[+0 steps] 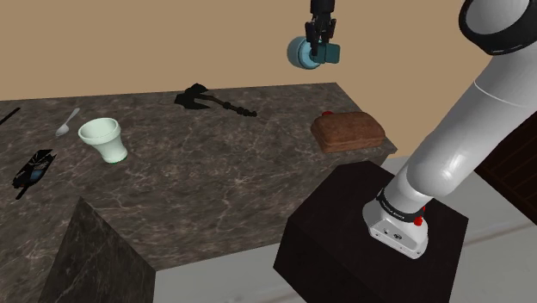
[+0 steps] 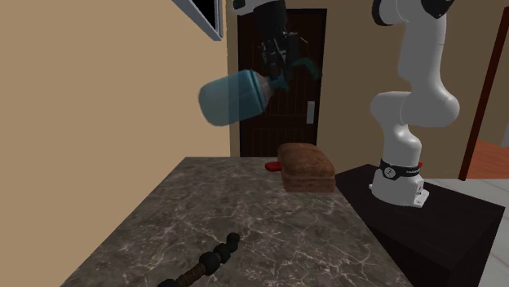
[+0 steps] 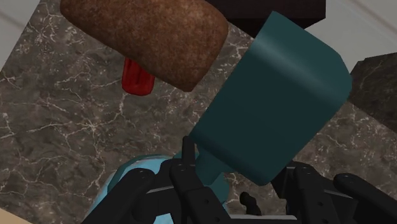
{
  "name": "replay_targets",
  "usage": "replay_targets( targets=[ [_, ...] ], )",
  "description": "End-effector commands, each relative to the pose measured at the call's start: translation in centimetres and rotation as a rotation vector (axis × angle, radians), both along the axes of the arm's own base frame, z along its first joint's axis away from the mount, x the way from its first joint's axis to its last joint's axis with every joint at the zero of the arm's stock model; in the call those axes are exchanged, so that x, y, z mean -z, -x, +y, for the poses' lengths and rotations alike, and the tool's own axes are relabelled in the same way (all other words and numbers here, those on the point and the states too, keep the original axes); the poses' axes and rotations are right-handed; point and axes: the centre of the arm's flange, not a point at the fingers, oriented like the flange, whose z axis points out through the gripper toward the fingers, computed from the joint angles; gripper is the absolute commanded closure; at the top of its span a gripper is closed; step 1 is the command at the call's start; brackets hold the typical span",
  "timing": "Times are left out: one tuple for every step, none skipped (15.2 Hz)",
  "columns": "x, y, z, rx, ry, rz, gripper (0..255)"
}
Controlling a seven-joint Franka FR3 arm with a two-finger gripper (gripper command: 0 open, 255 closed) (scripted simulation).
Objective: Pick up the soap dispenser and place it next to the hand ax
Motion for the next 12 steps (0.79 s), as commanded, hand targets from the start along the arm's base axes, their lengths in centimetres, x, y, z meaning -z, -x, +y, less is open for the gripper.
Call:
replay_targets(
  targets=[
    [0.0,-0.9,2.4,0.001,0.0,-0.002,255],
    [0.0,-1.3,3.7,0.001,0.0,-0.002,255],
    [0.0,-1.8,4.9,0.001,0.0,-0.002,255],
    [0.0,-2.3,6.1,0.001,0.0,-0.002,255],
    [0.0,-2.8,7.4,0.001,0.0,-0.002,255],
    [0.0,-3.3,8.6,0.001,0.0,-0.002,255],
    [0.0,-3.7,9.8,0.001,0.0,-0.002,255],
    [0.0,-4.2,11.0,0.001,0.0,-0.002,255],
    [-0.1,-4.7,12.3,0.001,0.0,-0.002,255],
    [0.5,-4.7,12.3,0.001,0.0,-0.002,255],
    [1.0,-4.7,12.3,0.001,0.0,-0.002,255],
    [1.5,-4.7,12.3,0.001,0.0,-0.002,255]
  ],
)
